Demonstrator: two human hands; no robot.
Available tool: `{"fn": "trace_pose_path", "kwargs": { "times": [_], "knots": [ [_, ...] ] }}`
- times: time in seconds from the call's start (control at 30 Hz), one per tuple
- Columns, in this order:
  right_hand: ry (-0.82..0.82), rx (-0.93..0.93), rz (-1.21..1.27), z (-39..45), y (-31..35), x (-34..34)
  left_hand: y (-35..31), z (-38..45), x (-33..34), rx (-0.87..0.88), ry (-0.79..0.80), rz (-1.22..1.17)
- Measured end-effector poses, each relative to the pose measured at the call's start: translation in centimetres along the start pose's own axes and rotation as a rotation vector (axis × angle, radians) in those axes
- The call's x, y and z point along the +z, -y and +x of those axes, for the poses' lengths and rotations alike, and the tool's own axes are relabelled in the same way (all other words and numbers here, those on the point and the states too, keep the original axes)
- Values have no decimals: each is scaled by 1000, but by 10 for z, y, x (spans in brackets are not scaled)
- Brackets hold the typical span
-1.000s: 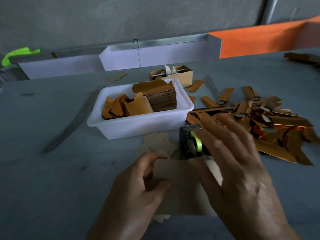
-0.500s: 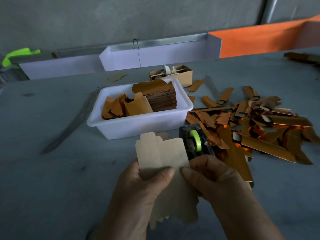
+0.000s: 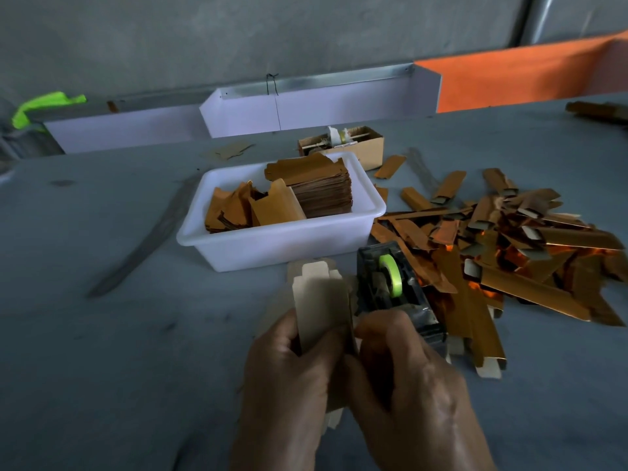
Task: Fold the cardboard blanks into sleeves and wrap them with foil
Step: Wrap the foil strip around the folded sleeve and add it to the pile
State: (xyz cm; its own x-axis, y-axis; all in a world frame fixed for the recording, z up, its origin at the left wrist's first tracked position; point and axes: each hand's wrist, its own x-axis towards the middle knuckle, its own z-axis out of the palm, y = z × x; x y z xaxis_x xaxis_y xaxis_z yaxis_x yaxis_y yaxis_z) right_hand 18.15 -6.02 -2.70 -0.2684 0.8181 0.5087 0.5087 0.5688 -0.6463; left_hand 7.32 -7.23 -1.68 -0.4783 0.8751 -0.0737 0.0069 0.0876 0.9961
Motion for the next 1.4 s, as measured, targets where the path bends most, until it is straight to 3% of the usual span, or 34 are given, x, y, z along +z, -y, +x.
{"fn": "trace_pose_path", "kwargs": {
  "times": [0.13, 0.33, 0.43, 0.57, 0.7, 0.87, 1.0, 1.1, 1.17, 1.23, 1.3, 1.4],
  "knots": [
    [59, 33, 54, 2, 0, -4, -4, -1, -5, -63, 111, -22],
    [109, 131, 169, 4, 0, -8, -12, -2, -15, 70, 337, 22],
    [137, 297, 271, 8, 0, -14, -13, -2, -16, 54, 298, 34],
    [141, 513, 374, 11, -9, -21, -9, -2, -15, -8, 396, 60],
    [222, 680, 812, 15, -11, -25, -8, -1, -9, -28, 376, 36],
    [75, 770, 875, 16, -17, -23, -3, -5, -4, 50, 255, 90],
    [5, 765, 860, 17, -15, -22, 2, -10, 7, 377, -9, 432],
    [-13, 757, 879, 19, -14, -23, 1, -18, 20, 561, -44, 912],
    [-16, 769, 864, 20, -15, -23, 2, -25, 30, 662, -95, 1107],
    [-35, 775, 842, 21, -15, -24, 4, -21, 32, 671, -151, 1234],
    [-62, 785, 822, 21, -16, -24, 9, -20, 42, 552, 24, 1306],
    [-50, 754, 739, 20, -15, -24, 10, -25, 51, 503, 17, 1297]
  ]
}}
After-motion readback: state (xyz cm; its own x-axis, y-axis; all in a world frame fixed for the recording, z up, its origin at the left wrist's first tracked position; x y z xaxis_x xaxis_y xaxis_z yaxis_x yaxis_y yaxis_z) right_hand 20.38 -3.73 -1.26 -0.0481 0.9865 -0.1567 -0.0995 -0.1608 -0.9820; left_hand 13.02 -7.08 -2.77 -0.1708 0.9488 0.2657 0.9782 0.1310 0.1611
